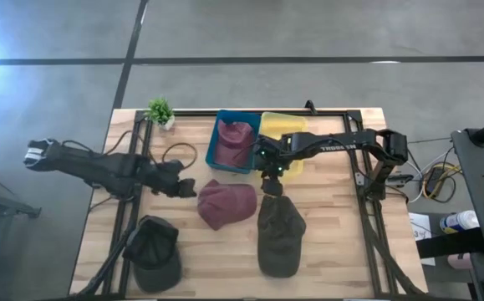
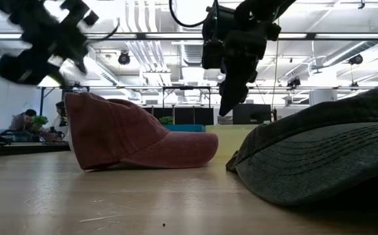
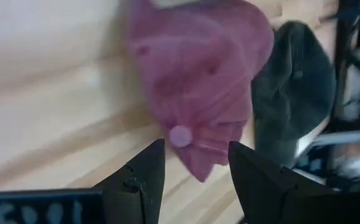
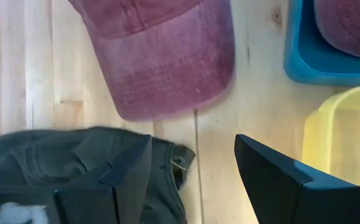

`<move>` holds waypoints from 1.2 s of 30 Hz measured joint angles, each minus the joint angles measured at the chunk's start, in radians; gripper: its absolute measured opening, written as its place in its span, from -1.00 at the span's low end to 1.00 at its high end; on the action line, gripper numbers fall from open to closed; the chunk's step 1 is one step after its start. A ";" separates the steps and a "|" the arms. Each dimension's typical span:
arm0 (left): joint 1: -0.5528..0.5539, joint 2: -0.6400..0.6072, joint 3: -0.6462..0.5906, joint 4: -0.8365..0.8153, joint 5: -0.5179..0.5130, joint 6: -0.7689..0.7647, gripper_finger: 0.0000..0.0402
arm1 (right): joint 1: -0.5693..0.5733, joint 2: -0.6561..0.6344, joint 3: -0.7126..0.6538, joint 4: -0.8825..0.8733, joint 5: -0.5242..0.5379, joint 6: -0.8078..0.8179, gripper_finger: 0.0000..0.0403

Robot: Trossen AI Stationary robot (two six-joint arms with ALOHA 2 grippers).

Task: Pick & Place hat
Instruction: Put the red cap into the blue bin

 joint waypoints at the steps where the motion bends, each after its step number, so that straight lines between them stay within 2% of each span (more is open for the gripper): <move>1: -0.005 -0.035 -0.046 0.044 0.004 -0.061 -0.16 | 0.006 0.000 -0.002 0.007 0.003 0.012 0.12; 5: -0.026 -0.164 -0.233 0.261 -0.003 -0.327 -0.16 | 0.024 -0.003 -0.002 0.025 0.008 0.051 0.12; 9: -0.033 -0.200 -0.346 0.446 -0.019 -0.432 -0.16 | 0.028 -0.003 -0.006 0.052 0.008 0.096 0.12; 20: -0.033 -0.102 -0.382 0.482 -0.020 -0.447 -0.16 | 0.029 0.000 -0.027 0.084 0.010 0.143 0.12; 27: -0.033 0.027 -0.416 0.746 -0.070 -0.442 -0.16 | 0.029 0.000 -0.026 0.092 0.010 0.151 0.12; 36: -0.034 0.188 -0.413 0.991 -0.052 -0.376 -0.16 | 0.029 0.000 -0.028 0.088 0.010 0.150 0.12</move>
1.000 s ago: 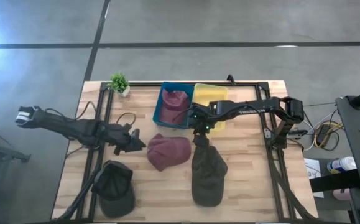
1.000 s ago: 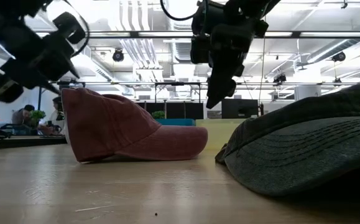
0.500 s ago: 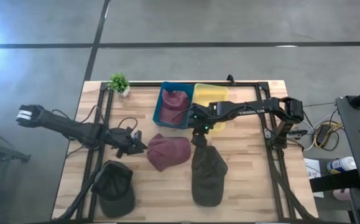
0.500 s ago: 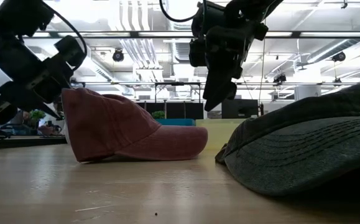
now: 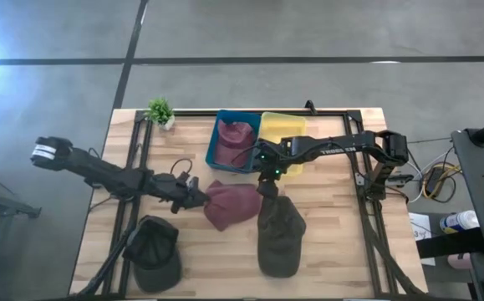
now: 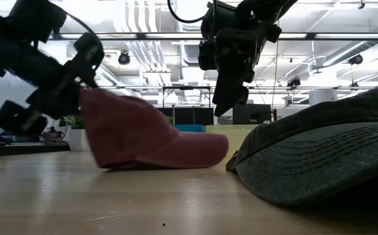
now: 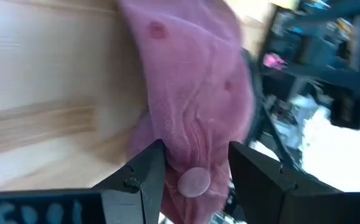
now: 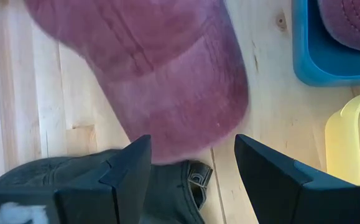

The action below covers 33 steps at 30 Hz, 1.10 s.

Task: Pick & Place hat
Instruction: Put the red cap into the blue bin

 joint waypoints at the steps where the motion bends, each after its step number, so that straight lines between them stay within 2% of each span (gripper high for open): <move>1: 0.000 0.013 0.002 0.037 -0.002 0.015 -0.16 | 0.000 0.000 0.000 0.000 0.000 0.000 0.12; 4: 0.000 0.046 0.012 0.089 -0.004 0.044 -0.16 | 0.000 0.000 0.000 0.000 0.000 -0.001 0.12; 14: -0.003 0.221 0.050 0.100 -0.009 0.106 -0.16 | 0.000 0.000 -0.001 -0.003 0.000 -0.005 0.12; 21: -0.002 0.334 0.060 0.381 -0.006 0.162 -0.16 | 0.000 0.000 -0.003 -0.006 0.000 -0.005 0.12; 25: -0.002 0.357 0.060 0.457 -0.022 0.194 -0.16 | 0.000 0.000 -0.004 -0.007 0.000 -0.005 0.12; 33: -0.001 0.364 0.072 0.496 -0.155 0.314 -0.39 | 0.000 0.000 -0.005 -0.007 0.000 -0.027 0.12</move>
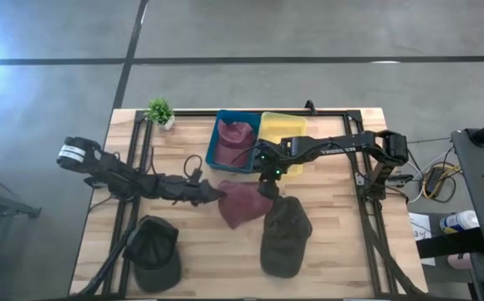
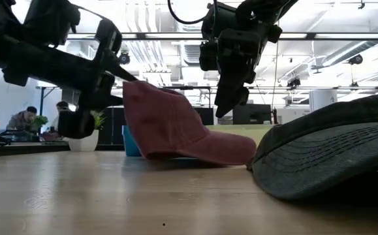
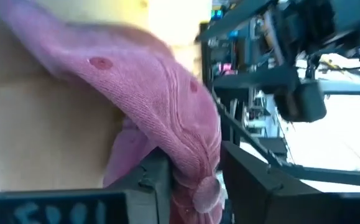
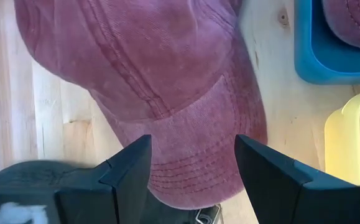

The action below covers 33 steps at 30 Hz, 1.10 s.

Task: Pick & Place hat
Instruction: Put the red cap into the blue bin

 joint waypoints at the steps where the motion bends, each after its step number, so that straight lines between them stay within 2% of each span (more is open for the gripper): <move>1: 0.001 0.004 0.008 0.002 -0.014 0.011 -0.42 | 0.000 0.000 0.000 0.000 0.000 -0.001 0.12; 7: 0.014 0.068 0.060 0.006 -0.014 0.079 -0.52 | 0.000 0.000 0.000 0.001 0.000 -0.016 0.12; 12: 0.020 0.084 0.117 0.007 0.060 0.190 -0.72 | 0.000 -0.028 0.000 -0.003 0.009 -0.068 0.12; 15: 0.045 0.059 0.140 0.007 0.109 0.251 -0.89 | 0.000 -0.088 0.000 -0.030 0.119 -0.109 0.12; 17: 0.074 0.028 0.154 0.004 0.137 0.287 -0.91 | -0.002 -0.130 0.000 -0.050 0.190 -0.143 0.12; 20: 0.128 -0.034 0.199 -0.054 0.201 0.353 -0.91 | -0.017 -0.201 -0.004 -0.066 0.236 -0.162 0.12; 23: 0.191 -0.107 0.300 -0.285 0.326 0.463 -0.91 | -0.041 -0.268 -0.010 -0.076 0.259 -0.162 0.12; 26: 0.251 -0.158 0.489 -0.753 0.464 0.694 -0.91 | -0.075 -0.320 -0.021 -0.086 0.288 -0.162 0.12; 29: 0.303 -0.153 0.708 -1.238 0.505 0.995 -0.91 | -0.108 -0.354 -0.035 -0.088 0.290 -0.162 0.12; 33: 0.377 -0.107 0.961 -1.610 0.508 1.254 -0.91 | -0.136 -0.366 -0.065 -0.097 0.290 -0.174 0.12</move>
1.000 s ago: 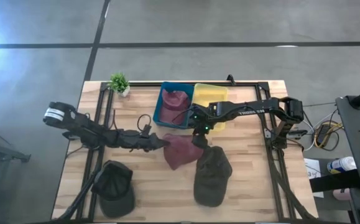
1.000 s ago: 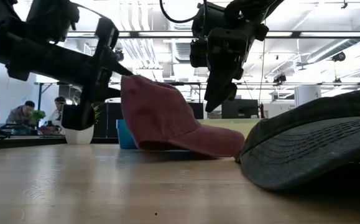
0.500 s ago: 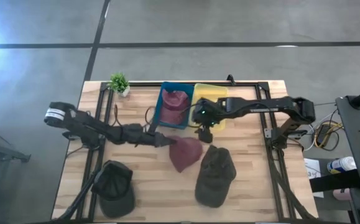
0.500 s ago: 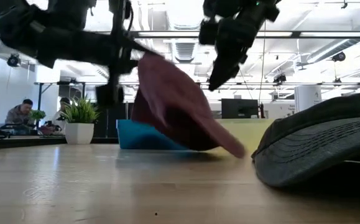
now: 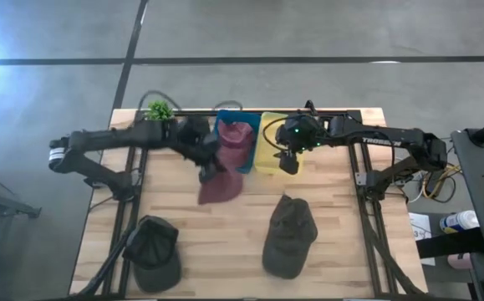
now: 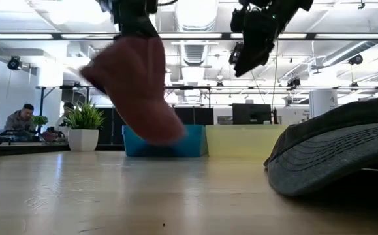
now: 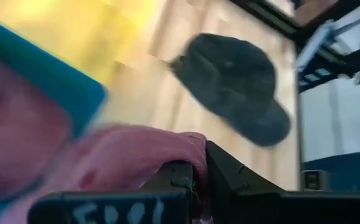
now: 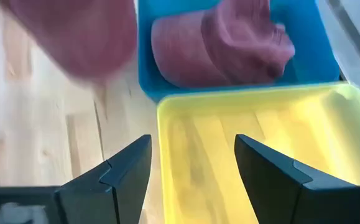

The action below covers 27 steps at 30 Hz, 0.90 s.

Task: Pick & Place hat
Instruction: Put the red cap into the blue bin

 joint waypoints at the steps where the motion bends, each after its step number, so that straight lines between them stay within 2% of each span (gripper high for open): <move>1: 0.021 0.014 0.057 -0.060 -0.013 0.041 -0.91 | -0.003 -0.002 -0.009 -0.003 -0.001 -0.003 0.12; 4: 0.081 0.067 0.214 -0.209 -0.065 0.135 -0.91 | -0.009 -0.002 -0.034 0.003 -0.001 -0.011 0.12; 9: 0.162 0.181 0.435 -0.349 -0.078 0.309 -0.91 | -0.011 -0.003 -0.081 0.046 -0.004 -0.030 0.12; 12: 0.173 0.274 0.541 -0.444 -0.100 0.488 -0.91 | -0.012 -0.003 -0.098 0.060 -0.005 -0.037 0.12; 17: 0.166 0.440 0.704 -0.664 -0.248 0.813 -0.91 | -0.012 -0.003 -0.113 0.063 -0.005 -0.048 0.12; 21: 0.148 0.555 0.849 -0.777 -0.275 0.889 -0.91 | -0.019 -0.003 -0.125 0.065 -0.007 -0.050 0.12; 27: 0.101 0.565 0.983 -0.839 -0.384 0.926 -0.91 | -0.035 -0.003 -0.145 0.076 -0.009 -0.040 0.12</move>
